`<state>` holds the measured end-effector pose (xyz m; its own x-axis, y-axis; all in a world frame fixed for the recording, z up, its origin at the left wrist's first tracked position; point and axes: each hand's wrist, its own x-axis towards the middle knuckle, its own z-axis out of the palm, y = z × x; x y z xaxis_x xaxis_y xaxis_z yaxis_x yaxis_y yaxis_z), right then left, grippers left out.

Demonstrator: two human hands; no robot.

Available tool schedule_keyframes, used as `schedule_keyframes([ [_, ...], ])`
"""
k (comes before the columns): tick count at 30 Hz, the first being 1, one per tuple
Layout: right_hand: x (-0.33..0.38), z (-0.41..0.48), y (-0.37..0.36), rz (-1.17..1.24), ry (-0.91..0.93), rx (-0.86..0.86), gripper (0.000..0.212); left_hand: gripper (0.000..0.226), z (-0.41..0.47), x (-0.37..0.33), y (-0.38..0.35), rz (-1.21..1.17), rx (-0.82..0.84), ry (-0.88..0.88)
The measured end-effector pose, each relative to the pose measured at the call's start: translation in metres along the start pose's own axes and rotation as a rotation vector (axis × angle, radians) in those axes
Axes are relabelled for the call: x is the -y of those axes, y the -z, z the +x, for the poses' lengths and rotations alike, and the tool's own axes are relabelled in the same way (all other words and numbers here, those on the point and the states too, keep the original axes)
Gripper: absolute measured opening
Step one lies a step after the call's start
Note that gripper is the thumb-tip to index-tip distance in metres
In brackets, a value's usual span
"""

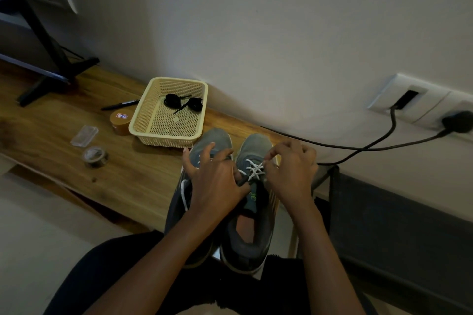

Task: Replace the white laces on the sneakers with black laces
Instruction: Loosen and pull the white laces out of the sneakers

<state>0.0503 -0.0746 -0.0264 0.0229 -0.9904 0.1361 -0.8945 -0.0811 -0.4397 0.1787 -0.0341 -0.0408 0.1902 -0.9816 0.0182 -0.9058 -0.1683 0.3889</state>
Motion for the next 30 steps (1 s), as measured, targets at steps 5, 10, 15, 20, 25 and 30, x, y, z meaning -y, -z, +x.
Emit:
schedule_keyframes([
  [5, 0.004, -0.003, 0.001, -0.083, 0.108, 0.237, 0.013, 0.031, 0.001, 0.002, -0.002, 0.007, -0.014, -0.002],
  [10, 0.002, -0.002, 0.000, -0.078, 0.137, 0.189, 0.007, 0.031, 0.001, 0.002, -0.002, -0.005, -0.013, 0.006],
  [15, -0.008, 0.004, 0.004, 0.044, -0.047, -0.024, 0.007, 0.028, -0.001, 0.001, 0.001, -0.015, -0.003, 0.013],
  [20, -0.001, 0.001, 0.003, 0.065, 0.021, 0.103, 0.017, 0.030, -0.003, 0.001, 0.003, 0.016, 0.024, -0.006],
  [25, 0.002, -0.003, 0.004, -0.054, 0.142, 0.253, 0.022, 0.049, -0.001, 0.004, 0.011, 0.067, 0.062, -0.032],
  [30, 0.000, -0.003, 0.003, -0.108, 0.147, 0.310, 0.008, 0.033, -0.001, 0.005, 0.013, 0.058, 0.049, -0.065],
])
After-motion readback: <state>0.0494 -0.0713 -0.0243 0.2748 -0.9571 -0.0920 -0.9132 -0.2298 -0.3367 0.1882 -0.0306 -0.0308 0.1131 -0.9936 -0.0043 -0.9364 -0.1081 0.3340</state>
